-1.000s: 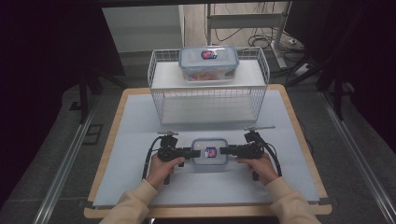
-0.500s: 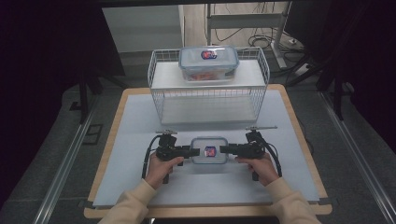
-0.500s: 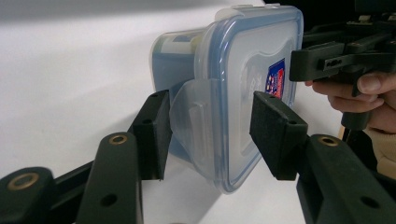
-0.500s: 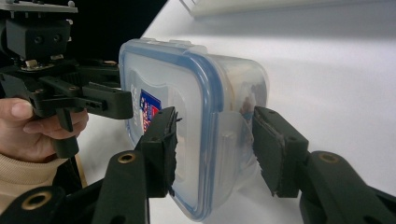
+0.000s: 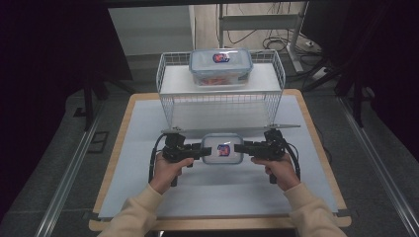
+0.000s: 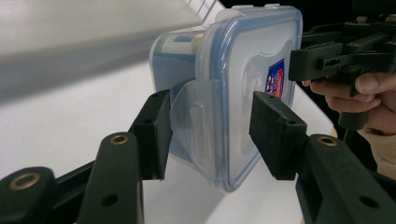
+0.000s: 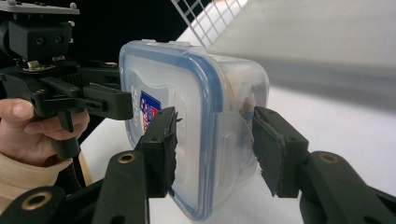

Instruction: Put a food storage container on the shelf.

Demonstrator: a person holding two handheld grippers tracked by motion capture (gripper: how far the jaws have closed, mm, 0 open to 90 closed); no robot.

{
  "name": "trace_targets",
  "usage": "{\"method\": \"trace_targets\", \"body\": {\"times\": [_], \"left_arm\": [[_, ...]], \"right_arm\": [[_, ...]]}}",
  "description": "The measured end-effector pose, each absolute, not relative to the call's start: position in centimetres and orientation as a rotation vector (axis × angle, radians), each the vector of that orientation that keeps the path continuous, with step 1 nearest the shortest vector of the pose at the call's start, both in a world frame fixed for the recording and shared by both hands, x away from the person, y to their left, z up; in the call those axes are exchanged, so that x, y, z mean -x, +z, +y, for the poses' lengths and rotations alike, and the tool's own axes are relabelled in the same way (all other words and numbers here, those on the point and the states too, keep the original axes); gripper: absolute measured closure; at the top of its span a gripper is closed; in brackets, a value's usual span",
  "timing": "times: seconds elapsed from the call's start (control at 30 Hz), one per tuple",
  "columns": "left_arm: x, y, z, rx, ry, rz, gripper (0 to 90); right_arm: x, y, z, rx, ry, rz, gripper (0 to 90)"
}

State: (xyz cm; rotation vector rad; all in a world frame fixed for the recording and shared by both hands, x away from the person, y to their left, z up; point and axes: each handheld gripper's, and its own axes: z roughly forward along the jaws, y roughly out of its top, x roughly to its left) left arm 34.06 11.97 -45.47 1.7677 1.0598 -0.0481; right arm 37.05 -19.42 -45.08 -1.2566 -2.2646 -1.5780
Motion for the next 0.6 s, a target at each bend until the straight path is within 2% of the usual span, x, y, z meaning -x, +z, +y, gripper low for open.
{"method": "trace_targets", "body": {"times": [0.33, 0.6], "left_arm": [[-36.0, -40.2, 11.9, -1.748, 0.007, 1.002, 50.1], [-37.9, -34.7, 12.1, -1.735, 0.074, 0.938, 50.1]], "right_arm": [[-38.4, -39.7, -19.5, 1.229, -1.671, -2.317, 51.0], [-39.9, -33.9, -19.4, 1.198, -1.757, -2.355, 50.9]]}}
